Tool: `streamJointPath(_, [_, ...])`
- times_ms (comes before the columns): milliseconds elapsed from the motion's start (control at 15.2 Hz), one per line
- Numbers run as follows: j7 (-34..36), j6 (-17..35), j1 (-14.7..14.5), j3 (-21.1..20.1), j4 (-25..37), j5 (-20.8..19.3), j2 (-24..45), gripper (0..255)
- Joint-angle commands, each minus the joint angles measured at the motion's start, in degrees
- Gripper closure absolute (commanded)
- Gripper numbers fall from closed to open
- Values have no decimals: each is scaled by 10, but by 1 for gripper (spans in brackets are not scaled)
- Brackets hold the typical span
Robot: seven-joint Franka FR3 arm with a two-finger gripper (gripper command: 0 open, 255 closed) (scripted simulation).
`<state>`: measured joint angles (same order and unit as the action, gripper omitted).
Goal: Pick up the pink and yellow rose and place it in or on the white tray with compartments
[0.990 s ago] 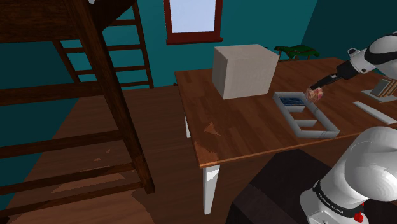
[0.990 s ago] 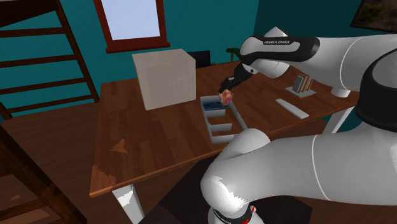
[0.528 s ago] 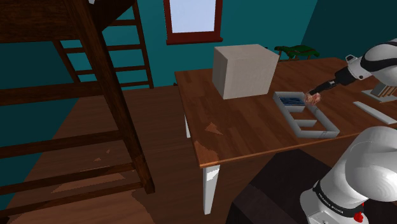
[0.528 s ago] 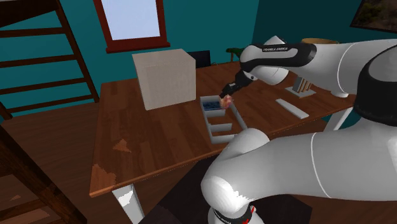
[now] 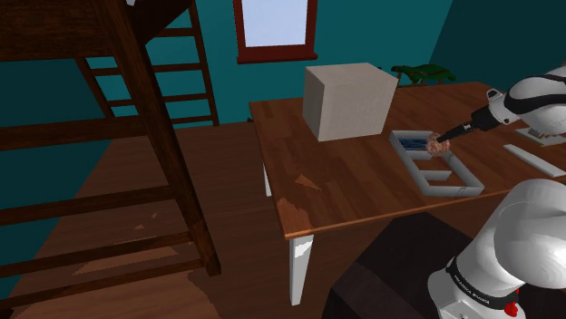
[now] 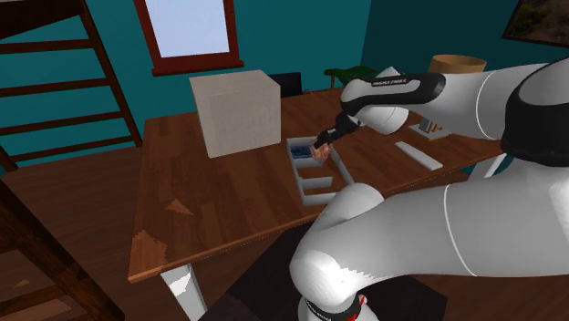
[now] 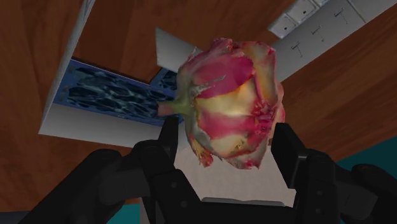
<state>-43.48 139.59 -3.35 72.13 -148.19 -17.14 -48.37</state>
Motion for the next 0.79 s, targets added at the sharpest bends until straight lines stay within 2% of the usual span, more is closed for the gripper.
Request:
streamJointPath(0, [-9, 15, -8, 22, -10, -7, 10, 255])
streamJointPath(66, [-19, 29, -14, 35, -15, -3, 19, 255])
streamJointPath(132, [-32, 32, -10, 30, -16, 15, 29, 255])
streamJointPath(594, [-152, 45, 37, -29, -20, 180, 122, 255])
streamJointPath(660, [-148, 44, 32, -31, -15, 182, 124, 0])
streamJointPath(726, [-150, 46, 32, -29, -18, 182, 123, 0])
